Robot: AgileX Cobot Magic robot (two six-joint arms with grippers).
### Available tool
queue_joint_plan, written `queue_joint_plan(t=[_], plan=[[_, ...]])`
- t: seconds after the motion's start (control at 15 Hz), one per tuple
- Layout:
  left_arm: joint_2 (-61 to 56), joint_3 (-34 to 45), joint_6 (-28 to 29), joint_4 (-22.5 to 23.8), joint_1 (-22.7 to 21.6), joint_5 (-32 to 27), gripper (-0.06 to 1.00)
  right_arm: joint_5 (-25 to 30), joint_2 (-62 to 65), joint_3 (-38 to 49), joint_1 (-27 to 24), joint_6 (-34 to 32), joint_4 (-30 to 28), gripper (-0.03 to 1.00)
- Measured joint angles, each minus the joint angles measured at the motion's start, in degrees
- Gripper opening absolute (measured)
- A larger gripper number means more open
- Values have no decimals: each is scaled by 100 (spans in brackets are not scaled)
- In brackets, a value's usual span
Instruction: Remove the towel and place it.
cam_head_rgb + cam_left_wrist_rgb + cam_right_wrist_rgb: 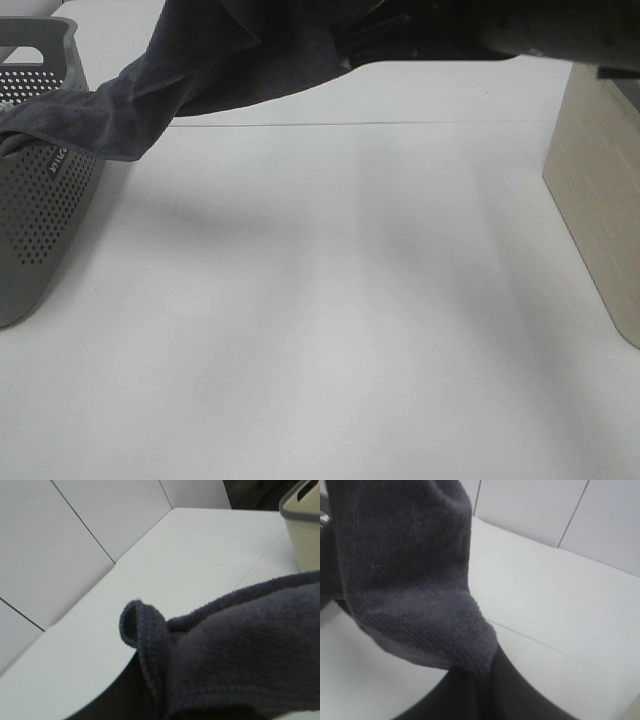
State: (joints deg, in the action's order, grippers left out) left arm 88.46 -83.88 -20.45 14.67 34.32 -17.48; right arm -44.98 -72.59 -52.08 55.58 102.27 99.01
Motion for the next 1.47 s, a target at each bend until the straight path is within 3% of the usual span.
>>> queue_joint_plan(t=[0.13,0.33,0.53,0.67,0.87,1.27,1.47], plan=[[0,0,-882,86,0,-34,2,212,476,0,0,298,0,1],[0,0,-1283,103,0,-86,2,229,756,0,0,498,6,1],[0,0,-2309,476,23,-395,2,178,802,-17,0,1467,17,1],[0,0,-2183,493,23,-201,2,-275,802,-252,0,2200,17,1],[0,0,-1765,550,23,607,2,-602,802,-837,0,3042,-80,1],[0,0,-1799,945,23,1215,2,-762,808,-1427,0,3432,-315,1],[0,0,-1392,877,0,1530,2,-802,796,-1427,0,3449,-579,1]])
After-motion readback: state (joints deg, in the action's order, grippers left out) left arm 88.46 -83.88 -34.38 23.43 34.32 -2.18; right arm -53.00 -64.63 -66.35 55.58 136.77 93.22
